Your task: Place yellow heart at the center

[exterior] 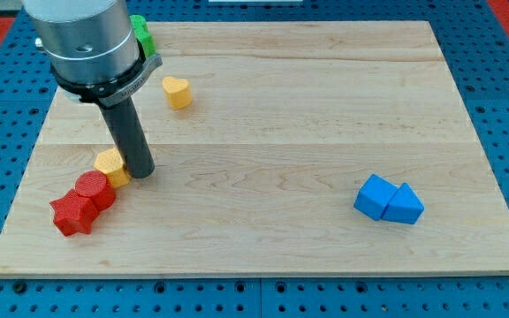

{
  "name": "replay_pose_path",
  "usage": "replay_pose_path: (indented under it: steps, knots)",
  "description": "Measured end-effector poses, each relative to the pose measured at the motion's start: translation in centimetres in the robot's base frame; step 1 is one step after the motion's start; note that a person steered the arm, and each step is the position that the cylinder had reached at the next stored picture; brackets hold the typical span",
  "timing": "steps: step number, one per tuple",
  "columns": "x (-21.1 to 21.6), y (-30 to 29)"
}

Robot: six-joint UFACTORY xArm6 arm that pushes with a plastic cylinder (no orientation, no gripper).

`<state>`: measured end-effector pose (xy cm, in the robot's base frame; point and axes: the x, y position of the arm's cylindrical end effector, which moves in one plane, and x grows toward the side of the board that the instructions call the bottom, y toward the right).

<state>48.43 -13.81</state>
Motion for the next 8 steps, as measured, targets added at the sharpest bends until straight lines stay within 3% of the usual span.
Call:
replay_pose_path:
  steps: [2,3,4,5,7,8]
  knots:
    - [-5.4,9.3]
    - [-6.4,9.6]
    - [-5.0,2.8]
    - [-6.5,-2.4]
    - [-15.8,1.6]
    - [-13.7,5.5]
